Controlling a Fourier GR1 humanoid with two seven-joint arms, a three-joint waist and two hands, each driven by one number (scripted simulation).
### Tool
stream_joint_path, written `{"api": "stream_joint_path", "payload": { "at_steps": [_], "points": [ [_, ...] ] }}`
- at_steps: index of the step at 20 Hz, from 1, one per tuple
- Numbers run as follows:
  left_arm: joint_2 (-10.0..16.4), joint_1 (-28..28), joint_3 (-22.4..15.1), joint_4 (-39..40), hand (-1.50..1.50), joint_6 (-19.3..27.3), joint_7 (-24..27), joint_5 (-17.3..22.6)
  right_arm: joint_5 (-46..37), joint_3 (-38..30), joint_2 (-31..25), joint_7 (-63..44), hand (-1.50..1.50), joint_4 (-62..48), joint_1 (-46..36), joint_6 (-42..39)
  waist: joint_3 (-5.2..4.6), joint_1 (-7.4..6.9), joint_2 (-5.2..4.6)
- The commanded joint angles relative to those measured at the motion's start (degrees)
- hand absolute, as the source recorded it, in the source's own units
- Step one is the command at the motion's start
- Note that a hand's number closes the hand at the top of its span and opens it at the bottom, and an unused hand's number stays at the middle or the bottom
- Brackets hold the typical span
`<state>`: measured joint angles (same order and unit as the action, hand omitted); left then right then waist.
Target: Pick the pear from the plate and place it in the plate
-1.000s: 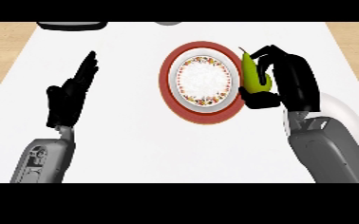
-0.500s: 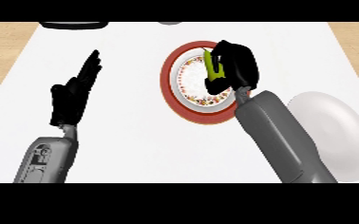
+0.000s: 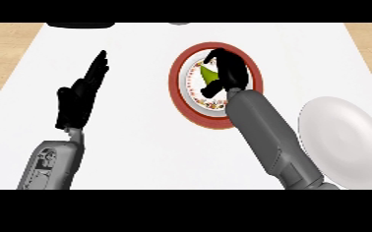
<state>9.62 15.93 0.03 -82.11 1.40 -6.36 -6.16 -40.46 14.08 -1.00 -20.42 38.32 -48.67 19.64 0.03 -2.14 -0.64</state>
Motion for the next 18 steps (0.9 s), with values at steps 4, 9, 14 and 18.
{"api": "stream_joint_path", "payload": {
  "at_steps": [4, 9, 14, 18],
  "points": [
    [0.45, 1.38, 1.35, 0.63, 0.00, -1.75, -0.01, 1.66, 12.09, 0.50, 0.98, 11.46, -1.50, -8.95, -0.21, 9.40, 0.06, -1.56, -0.39],
    [-0.58, -0.94, 1.04, 1.22, 0.00, -0.05, 1.68, 0.37, 19.80, -7.63, 0.99, 19.64, -1.50, -2.50, 0.18, 11.69, 0.05, 0.68, 0.12],
    [0.83, -3.98, 1.89, -2.11, 0.00, -0.67, 0.67, 0.71, 23.36, -12.90, 0.23, 18.40, -1.50, 3.68, 1.71, 13.78, -0.01, 1.90, 0.81],
    [0.50, 0.11, 2.90, 3.17, 0.00, 0.96, 0.82, -0.51, 26.66, -15.58, -4.15, 22.35, -1.50, 11.50, 11.23, 12.75, -0.02, 3.61, 0.90]
  ]
}}
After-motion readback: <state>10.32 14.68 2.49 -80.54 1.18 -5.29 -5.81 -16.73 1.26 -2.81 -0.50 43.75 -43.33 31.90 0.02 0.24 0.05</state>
